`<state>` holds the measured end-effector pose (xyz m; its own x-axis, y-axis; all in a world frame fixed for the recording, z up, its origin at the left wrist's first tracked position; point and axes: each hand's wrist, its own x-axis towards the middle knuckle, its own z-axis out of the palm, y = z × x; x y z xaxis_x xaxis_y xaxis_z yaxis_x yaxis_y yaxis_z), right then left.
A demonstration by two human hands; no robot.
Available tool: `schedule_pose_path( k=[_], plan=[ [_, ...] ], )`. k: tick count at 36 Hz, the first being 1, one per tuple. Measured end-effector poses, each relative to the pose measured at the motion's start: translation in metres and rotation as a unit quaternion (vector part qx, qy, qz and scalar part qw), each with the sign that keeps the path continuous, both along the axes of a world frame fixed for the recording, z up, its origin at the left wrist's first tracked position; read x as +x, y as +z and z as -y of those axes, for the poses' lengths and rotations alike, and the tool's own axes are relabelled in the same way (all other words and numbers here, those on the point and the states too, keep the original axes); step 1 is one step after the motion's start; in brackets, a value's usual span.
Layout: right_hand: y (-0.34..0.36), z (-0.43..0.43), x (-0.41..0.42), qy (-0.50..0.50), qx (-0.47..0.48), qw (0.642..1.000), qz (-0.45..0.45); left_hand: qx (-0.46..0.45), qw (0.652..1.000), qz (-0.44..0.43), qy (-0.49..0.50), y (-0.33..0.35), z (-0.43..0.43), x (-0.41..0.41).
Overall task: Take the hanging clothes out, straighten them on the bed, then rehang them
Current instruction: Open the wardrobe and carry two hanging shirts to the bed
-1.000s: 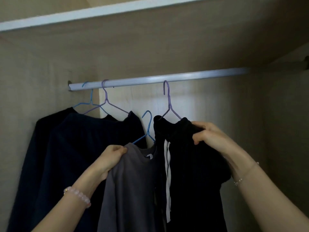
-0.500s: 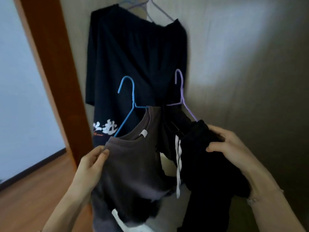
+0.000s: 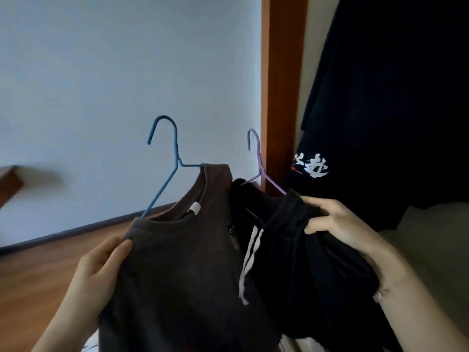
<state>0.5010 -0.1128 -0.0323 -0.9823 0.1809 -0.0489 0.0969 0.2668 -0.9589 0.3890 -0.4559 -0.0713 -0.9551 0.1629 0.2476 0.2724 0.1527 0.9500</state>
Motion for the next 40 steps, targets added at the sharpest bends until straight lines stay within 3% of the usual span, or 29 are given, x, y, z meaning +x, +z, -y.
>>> schedule_pose_path(
  k=[7,12,21,30,40],
  plan=[
    [-0.005,0.006,-0.102,0.062,-0.051,0.996,-0.033,-0.024,0.996,-0.026,0.085,0.016,0.009,-0.051],
    [-0.017,0.013,-0.180,0.104,-0.081,0.990,-0.041,0.016,0.989,-0.016,0.149,0.002,0.007,-0.106],
    [-0.049,0.045,-0.359,0.166,-0.005,0.986,0.014,0.020,0.970,0.009,0.241,-0.027,0.022,-0.234],
    [-0.009,0.094,-0.527,0.224,0.009,0.975,-0.002,0.049,0.938,0.003,0.342,-0.005,0.072,-0.334],
    [-0.030,0.189,-0.702,0.381,0.033,0.924,-0.024,-0.010,0.881,0.000,0.472,-0.026,0.101,-0.400]
  ],
)
